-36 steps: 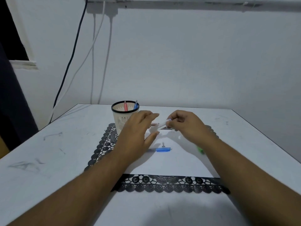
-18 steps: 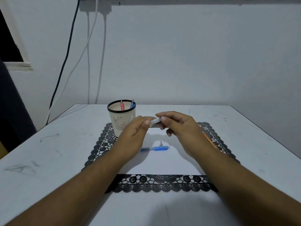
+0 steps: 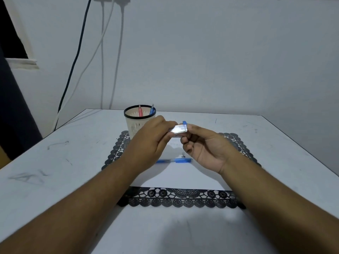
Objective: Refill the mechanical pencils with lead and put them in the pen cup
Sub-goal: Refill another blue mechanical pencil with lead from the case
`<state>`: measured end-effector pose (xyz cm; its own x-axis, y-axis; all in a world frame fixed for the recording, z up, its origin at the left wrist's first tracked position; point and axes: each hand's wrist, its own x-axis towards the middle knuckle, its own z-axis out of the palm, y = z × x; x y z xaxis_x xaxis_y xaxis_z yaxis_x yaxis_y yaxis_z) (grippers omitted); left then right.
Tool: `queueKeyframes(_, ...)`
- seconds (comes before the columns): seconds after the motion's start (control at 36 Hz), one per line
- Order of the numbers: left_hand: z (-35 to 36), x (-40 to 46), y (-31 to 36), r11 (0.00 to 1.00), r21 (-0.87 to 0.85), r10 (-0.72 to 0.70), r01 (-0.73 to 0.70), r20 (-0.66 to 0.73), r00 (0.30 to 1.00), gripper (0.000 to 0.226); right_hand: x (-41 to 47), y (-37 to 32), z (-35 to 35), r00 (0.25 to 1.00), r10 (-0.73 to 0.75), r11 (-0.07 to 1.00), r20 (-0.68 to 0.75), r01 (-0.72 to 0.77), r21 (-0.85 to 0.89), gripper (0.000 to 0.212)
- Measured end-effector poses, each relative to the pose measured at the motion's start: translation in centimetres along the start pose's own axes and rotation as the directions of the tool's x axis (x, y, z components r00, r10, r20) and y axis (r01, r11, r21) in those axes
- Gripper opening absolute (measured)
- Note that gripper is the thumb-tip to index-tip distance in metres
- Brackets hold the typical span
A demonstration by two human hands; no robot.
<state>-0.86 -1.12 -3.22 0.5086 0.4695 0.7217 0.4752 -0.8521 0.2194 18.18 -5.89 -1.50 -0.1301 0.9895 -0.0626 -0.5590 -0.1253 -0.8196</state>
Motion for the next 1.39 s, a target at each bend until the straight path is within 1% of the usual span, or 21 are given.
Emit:
queueKeyframes(0.06, -0.1, 0.0, -0.1, 0.999, 0.045, 0.002, -0.001, -0.006, 1.0, 0.034, 0.0, 0.1, 0.1, 1.0, 0.001, 0.999, -0.023, -0.001, -0.037, 0.02)
queueKeyframes(0.17, -0.2, 0.1, -0.6, 0.995, 0.099, -0.033, 0.029, 0.031, 0.999, 0.042, 0.1, -0.1, 0.0, 0.996, -0.057, 0.985, -0.067, 0.045, -0.165, 0.006)
queueKeyframes(0.28, -0.3, 0.1, -0.5, 0.99, 0.137, -0.053, 0.045, 0.056, 0.997, 0.044, 0.1, -0.1, -0.3, 0.99, -0.11, 0.96, -0.084, 0.084, -0.266, 0.006)
queueKeyframes(0.33, -0.5, 0.1, -0.3, 0.992, 0.115, -0.064, 0.056, 0.066, 0.996, 0.042, 0.0, -0.1, -0.2, 0.989, -0.106, 0.958, -0.102, 0.074, -0.278, 0.006)
queueKeyframes(0.42, -1.0, 0.0, 0.3, 0.987, -0.068, -0.148, 0.148, 0.015, 0.989, 0.032, 0.0, 0.2, -0.1, 0.99, -0.062, 0.97, -0.124, 0.031, -0.241, 0.006)
queueKeyframes(0.5, -1.1, 0.1, 0.8, 0.92, -0.306, -0.264, 0.245, -0.02, 0.964, 0.02, 0.1, 0.5, 0.1, 0.993, 0.018, 0.986, -0.118, -0.038, -0.165, 0.007)
queueKeyframes(0.61, -1.2, 0.1, 1.1, 0.843, -0.459, -0.312, 0.281, 0.008, 0.95, 0.014, 0.2, 1.0, 0.3, 0.989, 0.091, 0.992, -0.119, -0.101, -0.077, 0.009)
queueKeyframes(0.72, -1.2, 0.1, 1.1, 0.837, -0.474, -0.295, 0.272, 0.027, 0.955, 0.009, 0.5, 1.4, 0.3, 0.984, 0.121, 0.992, -0.127, -0.126, -0.028, 0.009)
queueKeyframes(0.89, -1.1, 0.0, 0.8, 0.828, -0.494, -0.289, 0.267, 0.033, 0.957, 0.011, 0.7, 1.6, 0.3, 0.983, 0.139, 0.99, -0.117, -0.136, 0.032, 0.007)
queueKeyframes(1.0, -1.1, -0.1, 0.8, 0.814, -0.514, -0.291, 0.271, 0.044, 0.956, 0.009, 0.7, 1.6, 0.3, 0.983, 0.136, 0.99, -0.124, -0.132, 0.041, 0.008)
queueKeyframes(1.14, -1.1, 0.0, 0.8, 0.789, -0.544, -0.311, 0.286, 0.047, 0.949, 0.013, 0.6, 1.4, 0.3, 0.982, 0.13, 0.991, -0.138, -0.122, 0.061, 0.007)
queueKeyframes(1.25, -1.1, 0.0, 0.8, 0.789, -0.547, -0.308, 0.279, 0.04, 0.951, 0.011, 0.7, 1.3, 0.2, 0.981, 0.133, 0.99, -0.142, -0.124, 0.071, 0.006)
queueKeyframes(1.39, -1.0, 0.0, 0.6, 0.786, -0.538, -0.332, 0.303, 0.046, 0.942, 0.011, 0.7, 1.2, 0.0, 0.982, 0.093, 0.995, -0.164, -0.088, 0.037, 0.005)
